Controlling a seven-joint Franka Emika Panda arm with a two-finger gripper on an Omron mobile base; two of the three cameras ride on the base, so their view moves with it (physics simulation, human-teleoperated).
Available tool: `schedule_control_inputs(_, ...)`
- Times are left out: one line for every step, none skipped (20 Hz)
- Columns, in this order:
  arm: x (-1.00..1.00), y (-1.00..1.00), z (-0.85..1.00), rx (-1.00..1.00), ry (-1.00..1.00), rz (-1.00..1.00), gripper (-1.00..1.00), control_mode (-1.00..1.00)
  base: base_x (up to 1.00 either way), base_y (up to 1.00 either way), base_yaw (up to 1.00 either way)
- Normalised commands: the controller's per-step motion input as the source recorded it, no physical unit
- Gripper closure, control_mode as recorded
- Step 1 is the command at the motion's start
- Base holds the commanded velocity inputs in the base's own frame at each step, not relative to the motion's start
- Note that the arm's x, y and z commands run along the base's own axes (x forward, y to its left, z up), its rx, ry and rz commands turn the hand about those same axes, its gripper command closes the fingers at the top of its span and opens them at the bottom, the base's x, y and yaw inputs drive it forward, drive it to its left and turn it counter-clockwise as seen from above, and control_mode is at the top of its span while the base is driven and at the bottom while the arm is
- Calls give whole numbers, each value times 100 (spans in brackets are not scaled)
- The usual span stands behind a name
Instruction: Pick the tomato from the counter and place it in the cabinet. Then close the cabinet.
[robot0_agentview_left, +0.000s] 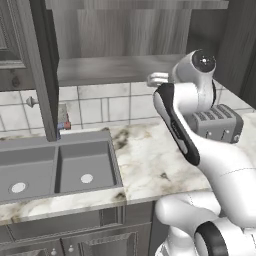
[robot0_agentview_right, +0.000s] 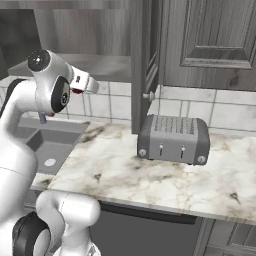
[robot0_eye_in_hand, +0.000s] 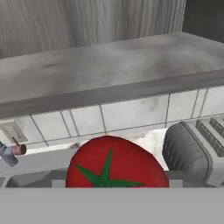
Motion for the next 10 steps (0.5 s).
schedule_control_inputs(20, 0, 56, 0, -35, -8, 100, -100, 0, 0, 0)
schedule_control_inputs(22, -3, 54, 0, -35, -7, 100, -100, 0, 0, 0)
schedule_control_inputs(26, -3, 49, 0, -34, -5, 100, -100, 0, 0, 0)
schedule_control_inputs(29, 0, 42, 0, -31, -4, 100, -100, 0, 0, 0)
schedule_control_inputs(34, 0, 42, 0, -26, -4, 100, -100, 0, 0, 0)
schedule_control_inputs(36, 0, 44, 0, -21, -4, 100, -100, 0, 0, 0)
schedule_control_inputs(41, 0, 40, 0, -15, -5, 100, -100, 0, 0, 0)
schedule_control_inputs(58, 0, 24, 0, -9, -4, 100, -100, 0, 0, 0)
schedule_control_inputs(63, 0, 10, 0, -6, -2, 100, -100, 0, 0, 0)
schedule_control_inputs(71, 0, 0, 3, 0, -1, 100, -100, 0, 0, 0)
